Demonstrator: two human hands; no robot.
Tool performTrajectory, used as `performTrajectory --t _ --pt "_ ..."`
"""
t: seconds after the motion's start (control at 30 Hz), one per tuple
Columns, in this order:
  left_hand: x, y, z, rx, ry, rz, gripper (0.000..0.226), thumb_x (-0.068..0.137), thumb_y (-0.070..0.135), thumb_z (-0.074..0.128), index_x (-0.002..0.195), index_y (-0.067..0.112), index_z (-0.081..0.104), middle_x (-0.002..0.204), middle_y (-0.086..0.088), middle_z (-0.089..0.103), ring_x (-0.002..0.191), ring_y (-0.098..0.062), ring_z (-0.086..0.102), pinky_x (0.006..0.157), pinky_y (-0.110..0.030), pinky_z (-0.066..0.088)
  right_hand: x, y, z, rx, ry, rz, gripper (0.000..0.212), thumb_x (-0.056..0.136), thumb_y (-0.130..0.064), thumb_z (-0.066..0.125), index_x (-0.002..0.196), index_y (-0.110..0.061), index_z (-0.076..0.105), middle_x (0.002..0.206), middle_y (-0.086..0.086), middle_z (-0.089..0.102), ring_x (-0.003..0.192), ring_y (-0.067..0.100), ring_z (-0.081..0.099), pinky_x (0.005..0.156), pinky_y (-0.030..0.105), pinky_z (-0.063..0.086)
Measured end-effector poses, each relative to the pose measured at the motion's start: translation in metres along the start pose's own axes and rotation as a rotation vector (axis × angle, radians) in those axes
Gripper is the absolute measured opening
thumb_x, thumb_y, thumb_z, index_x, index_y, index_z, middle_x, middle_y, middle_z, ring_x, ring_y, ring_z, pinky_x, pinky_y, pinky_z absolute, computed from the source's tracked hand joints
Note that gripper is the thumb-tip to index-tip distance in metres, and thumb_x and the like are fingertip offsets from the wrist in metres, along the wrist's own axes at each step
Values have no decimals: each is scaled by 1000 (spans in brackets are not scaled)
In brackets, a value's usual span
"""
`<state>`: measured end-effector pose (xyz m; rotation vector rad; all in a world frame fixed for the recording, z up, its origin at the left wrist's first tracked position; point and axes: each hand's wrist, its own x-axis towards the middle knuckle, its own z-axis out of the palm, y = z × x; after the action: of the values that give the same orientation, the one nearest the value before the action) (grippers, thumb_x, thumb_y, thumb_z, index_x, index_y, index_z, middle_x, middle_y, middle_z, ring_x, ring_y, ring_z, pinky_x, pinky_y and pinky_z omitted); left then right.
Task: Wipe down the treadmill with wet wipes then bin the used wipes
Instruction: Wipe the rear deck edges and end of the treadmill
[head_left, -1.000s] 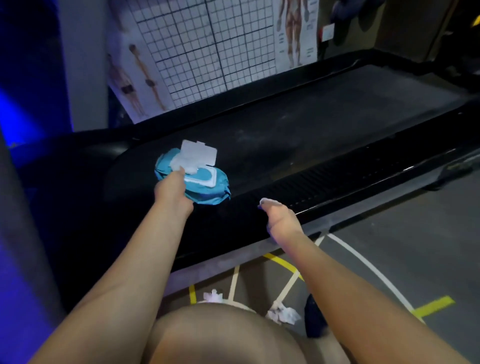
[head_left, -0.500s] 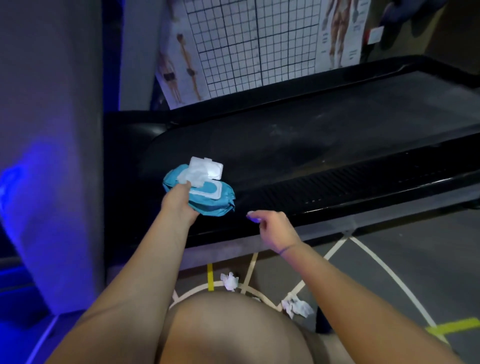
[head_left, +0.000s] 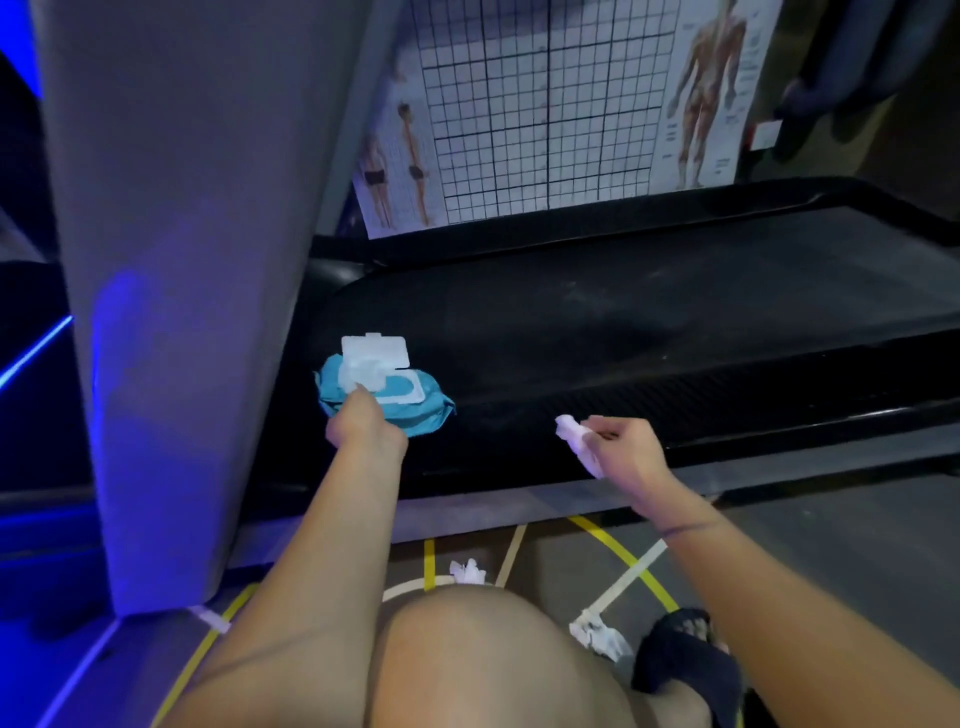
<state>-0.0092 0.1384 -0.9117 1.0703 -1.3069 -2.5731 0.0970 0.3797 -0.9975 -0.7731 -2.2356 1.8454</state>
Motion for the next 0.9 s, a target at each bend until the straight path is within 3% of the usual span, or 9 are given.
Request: performTrajectory --t 0.07,0.17,0.27,0.37,0.5,0.6,0.7,0.8,0.9 --pt "8 5 -4 -18 19 8 32 102 9 65 134 10 63 124 -11 71 97 -29 71 83 -48 58 3 -2 9 -75 56 -50 28 92 -28 70 67 -16 69 54 -13 62 48 -1 57 60 12 43" --pt "19 9 -9 41 43 85 35 102 10 66 137 6 60 114 -8 67 95 -25 67 80 -40 54 20 -2 26 -234 145 -151 19 98 -14 56 90 -18 72 68 -12 64 62 0 64 52 9 40" --pt "33 10 -19 88 61 72 36 103 10 66 138 8 60 118 -8 67 98 -26 68 82 -42 55 49 5 46 -337 131 -224 24 98 -12 53 97 -18 76 84 1 72 86 24 70 68 27 50" --pt "46 10 -28 106 30 22 38 104 14 66 142 12 59 134 -13 69 111 -32 70 95 -54 57 71 10 66 -450 90 -221 32 99 -5 51 121 -14 73 121 8 71 112 28 66 95 31 52" --pt "62 12 -38 140 8 56 36 105 14 65 140 12 60 134 -13 69 109 -30 69 100 -53 56 80 6 96 -589 16 -225 44 84 11 41 97 -18 72 91 8 71 86 33 67 74 39 56" --pt "67 11 -49 186 17 83 38 104 14 66 141 11 60 133 -13 70 108 -30 70 93 -49 58 72 8 115 -666 -37 -284 40 82 10 42 98 -17 67 90 5 70 85 32 68 70 39 55" --pt "66 13 -53 156 20 53 37 105 15 65 142 11 59 137 -16 68 117 -33 69 101 -54 56 55 9 138 -619 -162 -325 45 94 2 45 119 -26 70 111 4 73 102 31 68 86 36 54" --pt "65 16 -55 138 4 38 35 107 16 62 141 12 59 137 -15 67 111 -32 69 95 -52 57 31 6 160 -433 -305 -392 36 96 -4 55 114 -27 77 118 -5 73 109 16 69 101 23 49" --pt "68 19 -64 109 0 19 37 109 18 59 145 12 57 139 -14 66 106 -28 67 90 -46 55 20 1 166 -82 -425 -179 25 91 -2 62 99 -17 81 95 3 78 75 11 71 65 22 56"
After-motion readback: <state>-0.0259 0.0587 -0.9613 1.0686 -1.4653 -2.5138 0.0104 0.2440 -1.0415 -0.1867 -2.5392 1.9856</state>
